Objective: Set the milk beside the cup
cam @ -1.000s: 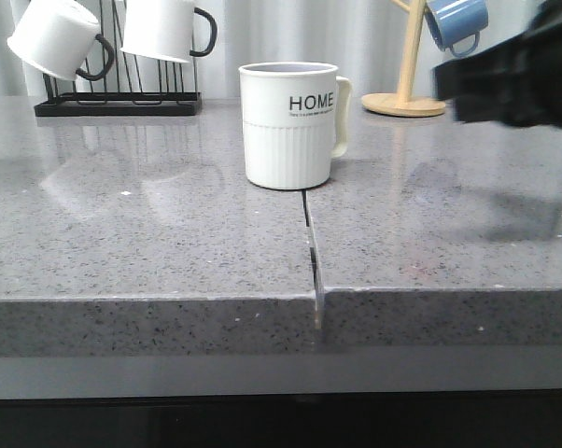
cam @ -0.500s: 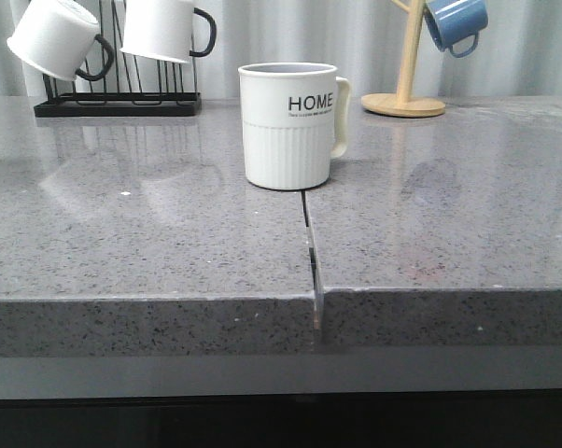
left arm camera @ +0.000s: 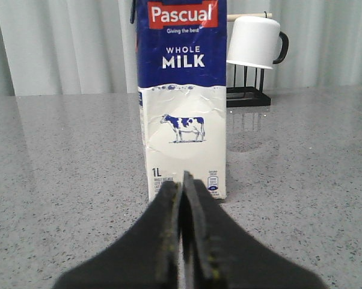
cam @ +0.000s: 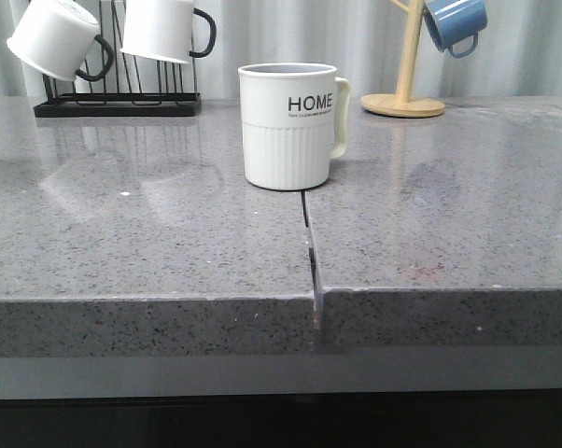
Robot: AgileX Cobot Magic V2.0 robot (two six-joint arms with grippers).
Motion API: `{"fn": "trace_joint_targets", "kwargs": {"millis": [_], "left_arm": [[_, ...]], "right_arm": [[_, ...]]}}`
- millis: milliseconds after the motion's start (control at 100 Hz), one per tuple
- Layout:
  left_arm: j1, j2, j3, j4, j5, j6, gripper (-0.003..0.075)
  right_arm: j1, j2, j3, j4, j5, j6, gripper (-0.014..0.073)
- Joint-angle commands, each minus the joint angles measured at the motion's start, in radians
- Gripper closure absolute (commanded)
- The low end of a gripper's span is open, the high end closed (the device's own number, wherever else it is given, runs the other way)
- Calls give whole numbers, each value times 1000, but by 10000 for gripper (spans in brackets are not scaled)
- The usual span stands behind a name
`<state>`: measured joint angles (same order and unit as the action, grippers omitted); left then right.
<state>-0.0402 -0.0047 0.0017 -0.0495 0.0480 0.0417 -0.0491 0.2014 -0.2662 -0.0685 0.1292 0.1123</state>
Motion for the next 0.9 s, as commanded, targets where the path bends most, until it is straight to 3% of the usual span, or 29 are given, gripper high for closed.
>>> {"fn": "trace_joint_targets", "kwargs": {"millis": [0,270,890], "left_arm": [[1,-32,43,-5,-84,-1,741],[1,-32,43,-5,-84,-1,741],[1,-32,43,-5,-84,-1,741]], "right_arm": [[-7,-50,16,3,-65,-19,660],[-7,-206,49,3,-44,-19,660],[-7,-206,49,3,-43,-19,660]]}}
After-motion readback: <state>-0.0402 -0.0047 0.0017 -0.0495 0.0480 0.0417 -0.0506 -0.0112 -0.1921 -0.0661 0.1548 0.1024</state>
